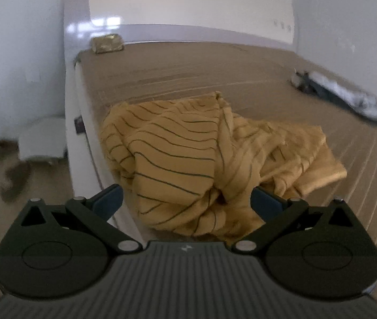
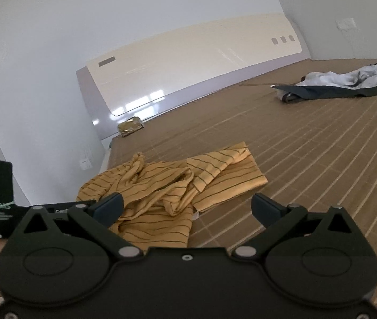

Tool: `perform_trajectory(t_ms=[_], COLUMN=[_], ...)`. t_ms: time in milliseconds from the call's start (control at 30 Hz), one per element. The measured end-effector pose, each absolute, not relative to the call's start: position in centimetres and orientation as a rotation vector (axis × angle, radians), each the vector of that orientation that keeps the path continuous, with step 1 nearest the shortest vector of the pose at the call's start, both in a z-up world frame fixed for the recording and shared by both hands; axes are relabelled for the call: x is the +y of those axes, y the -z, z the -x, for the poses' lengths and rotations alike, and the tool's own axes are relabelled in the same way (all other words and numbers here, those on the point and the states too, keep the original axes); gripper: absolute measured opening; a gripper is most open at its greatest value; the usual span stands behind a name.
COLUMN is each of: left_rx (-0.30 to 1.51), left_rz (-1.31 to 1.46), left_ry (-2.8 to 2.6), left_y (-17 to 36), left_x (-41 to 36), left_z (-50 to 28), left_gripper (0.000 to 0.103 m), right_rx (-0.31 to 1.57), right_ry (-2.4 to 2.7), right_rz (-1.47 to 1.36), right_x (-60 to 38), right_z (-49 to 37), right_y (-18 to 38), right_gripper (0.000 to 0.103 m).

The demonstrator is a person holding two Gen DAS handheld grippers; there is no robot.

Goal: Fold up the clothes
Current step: 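Grasp the crumpled yellow striped sweater with the left gripper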

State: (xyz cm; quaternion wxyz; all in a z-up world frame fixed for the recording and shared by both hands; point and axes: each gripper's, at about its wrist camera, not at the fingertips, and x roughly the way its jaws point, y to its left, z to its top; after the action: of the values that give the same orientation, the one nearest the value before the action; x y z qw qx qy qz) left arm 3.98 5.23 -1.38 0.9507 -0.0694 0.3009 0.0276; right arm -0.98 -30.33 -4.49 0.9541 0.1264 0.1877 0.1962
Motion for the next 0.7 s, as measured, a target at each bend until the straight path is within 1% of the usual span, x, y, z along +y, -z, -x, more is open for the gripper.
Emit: perform_trajectory(t_ms=[133, 200, 233, 267, 300, 367, 400, 433, 467, 500, 567, 600, 633, 700], left_rx=[0.607, 0.605, 0.604, 0.603, 0.602, 0.599, 0.598, 0.597, 0.595, 0.594, 0.592, 0.589, 0.59, 0.594], left_rz=[0.083, 0.053, 0.039, 0.024, 0.009, -0.02, -0.035, -0.049, -0.064, -0.078, -0.122, -0.139, -0.155, -0.184], left_ry=[-0.067, -0.072, -0.075, -0.077, -0.08, -0.085, -0.088, -0.09, -0.093, -0.095, -0.072, -0.058, -0.038, 0.003], left_y=[2.0, 2.3, 2.4, 2.6, 2.7, 3.0, 3.1, 3.3, 3.4, 3.6, 3.6, 3.5, 3.5, 3.4], left_x=[4.2, 3.6, 3.4, 3.1, 2.8, 2.3, 2.0, 1.7, 1.5, 1.2, 0.4, 0.1, -0.4, -1.3], left_z=[-5.2, -5.8, -6.1, -6.4, -6.7, -7.3, -7.6, -7.9, -8.2, -8.6, -8.3, -8.1, -7.9, -7.3], left_gripper=[0.102, 0.099, 0.094, 0.084, 0.08, 0.069, 0.066, 0.057, 0.047, 0.044, 0.039, 0.038, 0.036, 0.035], right_rx=[0.387, 0.388, 0.39, 0.393, 0.394, 0.398, 0.398, 0.396, 0.394, 0.389, 0.373, 0.369, 0.368, 0.37], right_ry=[-0.406, -0.406, -0.4, -0.395, -0.387, -0.369, -0.358, -0.344, -0.33, -0.31, -0.265, -0.247, -0.233, -0.208], right_rz=[-0.289, -0.288, -0.279, -0.271, -0.265, -0.26, -0.267, -0.279, -0.292, -0.303, -0.322, -0.32, -0.309, -0.287], right_x=[-31.0, -31.2, -31.2, -31.3, -31.4, -31.7, -32.0, -32.3, -32.6, -32.9, -33.6, -33.9, -34.1, -34.5], right_z=[0.9, 0.9, 1.0, 1.0, 1.0, 0.9, 0.9, 0.9, 0.8, 0.9, 1.1, 1.2, 1.2, 1.3], right_y=[4.8, 4.9, 4.9, 5.0, 5.0, 5.1, 5.2, 5.3, 5.3, 5.3, 5.2, 5.1, 5.0, 4.9], right_gripper=[0.102, 0.102, 0.102, 0.102, 0.102, 0.102, 0.102, 0.101, 0.099, 0.094, 0.088, 0.077, 0.073, 0.073])
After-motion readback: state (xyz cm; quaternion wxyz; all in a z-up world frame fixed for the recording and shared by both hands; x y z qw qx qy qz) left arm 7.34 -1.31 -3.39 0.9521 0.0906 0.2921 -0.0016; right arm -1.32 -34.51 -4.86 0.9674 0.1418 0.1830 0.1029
